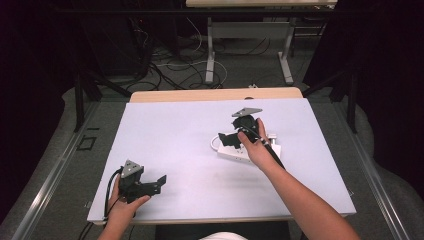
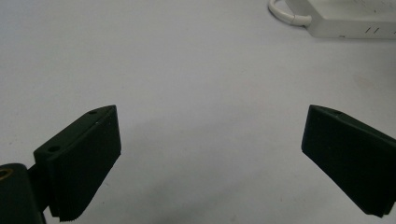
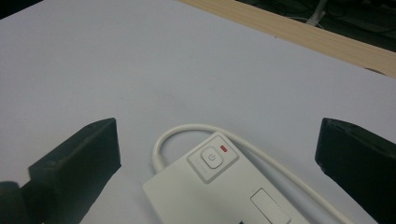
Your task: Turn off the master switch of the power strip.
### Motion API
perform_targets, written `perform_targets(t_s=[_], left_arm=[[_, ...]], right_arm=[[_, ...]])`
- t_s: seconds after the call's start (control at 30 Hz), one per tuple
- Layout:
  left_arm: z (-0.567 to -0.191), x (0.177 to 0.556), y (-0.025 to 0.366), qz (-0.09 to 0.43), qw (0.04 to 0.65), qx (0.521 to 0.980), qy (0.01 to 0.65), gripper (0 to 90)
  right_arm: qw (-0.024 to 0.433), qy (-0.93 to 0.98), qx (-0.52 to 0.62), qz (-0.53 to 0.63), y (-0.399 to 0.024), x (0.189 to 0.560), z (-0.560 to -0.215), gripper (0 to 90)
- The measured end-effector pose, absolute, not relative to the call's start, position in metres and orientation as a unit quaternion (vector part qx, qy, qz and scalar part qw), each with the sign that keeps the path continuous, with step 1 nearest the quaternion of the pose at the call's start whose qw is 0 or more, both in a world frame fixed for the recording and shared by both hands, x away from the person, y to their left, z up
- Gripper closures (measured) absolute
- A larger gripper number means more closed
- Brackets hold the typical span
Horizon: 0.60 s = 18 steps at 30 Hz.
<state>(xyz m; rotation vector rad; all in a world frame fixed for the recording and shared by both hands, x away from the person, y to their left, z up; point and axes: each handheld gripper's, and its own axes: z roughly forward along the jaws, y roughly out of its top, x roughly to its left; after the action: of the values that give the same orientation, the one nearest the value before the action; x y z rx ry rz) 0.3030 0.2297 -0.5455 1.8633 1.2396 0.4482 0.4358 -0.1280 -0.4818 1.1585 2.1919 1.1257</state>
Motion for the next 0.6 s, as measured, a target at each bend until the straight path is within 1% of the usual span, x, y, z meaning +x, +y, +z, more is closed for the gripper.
perform_targets(t_s=[0.2, 0.6], left_arm=[[-0.546, 0.304, 0.229, 0.177, 0.424, 0.734, 0.501, 4.7], [-0.545, 0.299, 0.233, 0.179, 0.422, 0.734, 0.501, 4.9]], right_arm=[[0.211, 0.785, 0.416, 0.409, -0.131, 0.430, -0.481, 0.0], [0.220, 0.774, 0.422, 0.417, -0.150, 0.423, -0.482, 0.0]])
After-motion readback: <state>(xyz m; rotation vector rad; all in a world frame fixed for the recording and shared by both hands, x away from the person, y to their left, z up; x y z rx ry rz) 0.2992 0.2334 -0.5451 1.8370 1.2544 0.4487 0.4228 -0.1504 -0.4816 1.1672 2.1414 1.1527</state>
